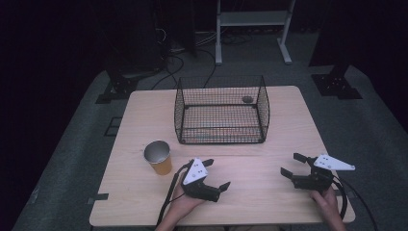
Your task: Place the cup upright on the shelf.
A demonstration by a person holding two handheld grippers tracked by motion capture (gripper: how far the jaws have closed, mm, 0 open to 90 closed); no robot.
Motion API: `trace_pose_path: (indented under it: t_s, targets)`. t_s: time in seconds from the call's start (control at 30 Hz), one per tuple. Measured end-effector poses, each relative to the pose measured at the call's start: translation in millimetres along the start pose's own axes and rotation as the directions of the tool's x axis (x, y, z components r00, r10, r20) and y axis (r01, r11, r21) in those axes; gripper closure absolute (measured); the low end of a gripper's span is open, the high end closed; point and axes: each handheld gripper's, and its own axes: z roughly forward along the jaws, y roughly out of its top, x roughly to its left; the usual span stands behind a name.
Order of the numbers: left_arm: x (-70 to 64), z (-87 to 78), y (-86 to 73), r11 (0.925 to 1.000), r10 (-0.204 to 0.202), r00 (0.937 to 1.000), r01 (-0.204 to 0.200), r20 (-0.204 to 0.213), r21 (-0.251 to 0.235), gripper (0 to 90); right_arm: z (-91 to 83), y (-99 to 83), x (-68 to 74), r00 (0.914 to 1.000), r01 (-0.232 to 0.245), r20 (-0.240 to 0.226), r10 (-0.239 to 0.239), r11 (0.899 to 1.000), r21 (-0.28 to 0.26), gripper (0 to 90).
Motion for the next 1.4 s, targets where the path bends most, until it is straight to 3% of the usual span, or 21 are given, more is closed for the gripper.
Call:
trace_pose_path:
  t_s: [0.23,0.5,0.83,1.4]
  targets:
    - [4.7,-7.2,1.9,1.0,-0.009,0.9999,0.009,-0.009,-0.004,6.8,0.4,0.1,1.3,0.9999,0.007,0.009,-0.007,1.0,0.004,12.9]
    - [10.4,-22.8,10.1,0.9997,0.019,0.9992,-0.019,-0.035,-0.012,6.8,0.9,0.3,1.2,0.9999,0.005,0.011,-0.005,1.0,0.01,12.9]
    - [19.6,-37.3,16.9,0.9995,0.011,0.9974,-0.013,-0.072,-0.027,6.8,0.7,0.2,0.7,1.0,0.001,0.008,-0.001,1.0,0.006,12.9]
    - [29.6,-61.2,27.4,0.9982,0.0,0.995,-0.006,-0.1,-0.06,6.8,0.4,0.2,-0.1,1.0,-0.005,0.007,0.005,1.0,0.003,12.9]
